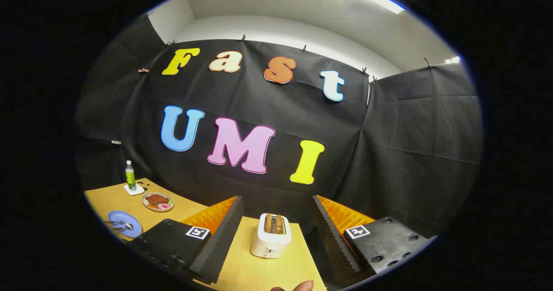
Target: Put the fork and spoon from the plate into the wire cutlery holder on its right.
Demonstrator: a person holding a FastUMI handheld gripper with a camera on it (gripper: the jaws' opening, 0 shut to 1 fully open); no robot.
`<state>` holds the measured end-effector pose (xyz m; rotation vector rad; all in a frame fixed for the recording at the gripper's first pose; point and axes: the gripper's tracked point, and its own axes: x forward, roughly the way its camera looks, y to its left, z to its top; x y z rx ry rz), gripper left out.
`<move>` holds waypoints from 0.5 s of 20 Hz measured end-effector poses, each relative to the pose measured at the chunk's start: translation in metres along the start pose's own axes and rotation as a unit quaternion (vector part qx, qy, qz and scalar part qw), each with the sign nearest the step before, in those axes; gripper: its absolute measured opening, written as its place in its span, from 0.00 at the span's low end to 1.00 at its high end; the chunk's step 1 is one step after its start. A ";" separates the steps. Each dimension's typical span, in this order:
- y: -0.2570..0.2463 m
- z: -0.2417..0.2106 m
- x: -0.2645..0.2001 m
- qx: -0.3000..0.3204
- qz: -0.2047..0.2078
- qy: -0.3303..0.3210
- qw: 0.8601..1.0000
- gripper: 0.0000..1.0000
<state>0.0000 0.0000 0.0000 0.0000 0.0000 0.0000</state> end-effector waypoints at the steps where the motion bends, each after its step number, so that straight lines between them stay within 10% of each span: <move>1: 0.005 0.000 0.001 0.001 0.002 0.001 1.000 0.98; 10: 0.053 0.000 0.000 0.009 0.020 0.007 1.000 0.98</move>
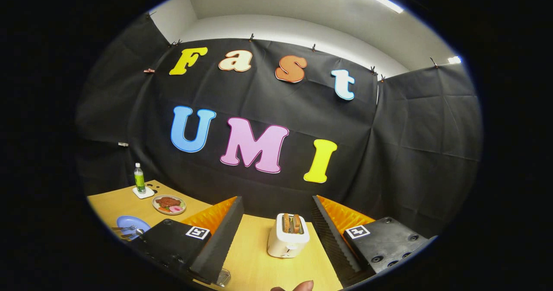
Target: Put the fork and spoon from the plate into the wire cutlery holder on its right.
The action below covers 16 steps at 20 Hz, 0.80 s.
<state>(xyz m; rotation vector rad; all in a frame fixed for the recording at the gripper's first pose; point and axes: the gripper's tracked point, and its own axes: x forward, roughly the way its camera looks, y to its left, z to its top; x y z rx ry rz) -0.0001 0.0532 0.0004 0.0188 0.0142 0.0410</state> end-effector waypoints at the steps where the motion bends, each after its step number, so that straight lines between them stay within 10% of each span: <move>1: 0.006 0.000 0.001 0.002 0.003 0.000 1.000 0.98; 9: 0.098 -0.012 -0.003 0.039 0.086 0.046 0.994 0.98; 16: 0.270 -0.073 -0.040 0.086 0.252 0.246 0.932 0.98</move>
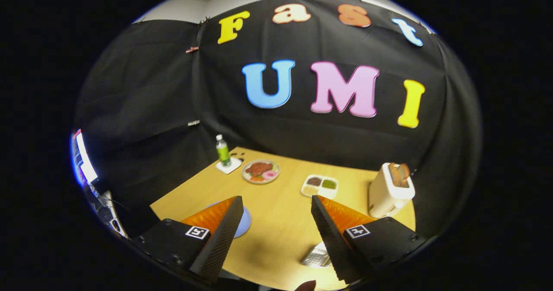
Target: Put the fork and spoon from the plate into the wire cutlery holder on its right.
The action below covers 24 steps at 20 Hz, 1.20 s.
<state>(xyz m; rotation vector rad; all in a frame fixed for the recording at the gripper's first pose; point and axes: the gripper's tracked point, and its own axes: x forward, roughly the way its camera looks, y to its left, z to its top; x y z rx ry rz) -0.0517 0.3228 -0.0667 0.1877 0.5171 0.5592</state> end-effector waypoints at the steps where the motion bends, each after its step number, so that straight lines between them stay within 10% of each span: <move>1: 0.016 -0.013 0.010 0.005 0.012 0.026 1.000 0.98; 10: 0.116 -0.144 0.122 0.005 0.069 0.249 0.966 0.90; 24: 0.144 -0.266 0.205 0.018 -0.009 0.386 0.922 0.47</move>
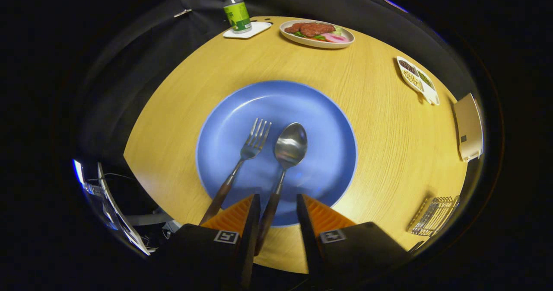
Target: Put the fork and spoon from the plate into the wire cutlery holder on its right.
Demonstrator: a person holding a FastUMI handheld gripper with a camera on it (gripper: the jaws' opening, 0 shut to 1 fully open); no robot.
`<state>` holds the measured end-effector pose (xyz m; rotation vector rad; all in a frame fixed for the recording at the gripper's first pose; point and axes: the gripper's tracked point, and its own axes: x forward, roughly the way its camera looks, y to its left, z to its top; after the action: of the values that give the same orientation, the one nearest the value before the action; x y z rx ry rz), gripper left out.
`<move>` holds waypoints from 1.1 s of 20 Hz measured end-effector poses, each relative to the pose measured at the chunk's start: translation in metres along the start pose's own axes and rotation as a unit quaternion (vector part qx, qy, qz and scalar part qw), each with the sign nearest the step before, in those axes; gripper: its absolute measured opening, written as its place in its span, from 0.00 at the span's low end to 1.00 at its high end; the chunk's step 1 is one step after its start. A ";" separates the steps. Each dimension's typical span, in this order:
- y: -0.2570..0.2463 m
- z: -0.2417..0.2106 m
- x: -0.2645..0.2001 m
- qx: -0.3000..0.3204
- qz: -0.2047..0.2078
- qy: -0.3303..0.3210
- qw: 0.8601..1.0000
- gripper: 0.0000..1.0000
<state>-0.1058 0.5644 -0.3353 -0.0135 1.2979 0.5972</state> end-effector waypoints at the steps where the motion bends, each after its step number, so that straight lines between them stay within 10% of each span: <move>1: -0.002 0.001 0.004 0.009 -0.003 0.002 1.000 0.37; 6: -0.020 0.005 -0.001 0.036 -0.009 -0.005 0.999 0.09; 16: -0.078 0.030 -0.127 0.078 0.071 -0.108 0.989 0.09; 22: -0.178 -0.026 -0.205 0.069 0.029 -0.073 0.995 0.09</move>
<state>-0.0830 0.3217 -0.2141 0.1790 1.1974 0.5477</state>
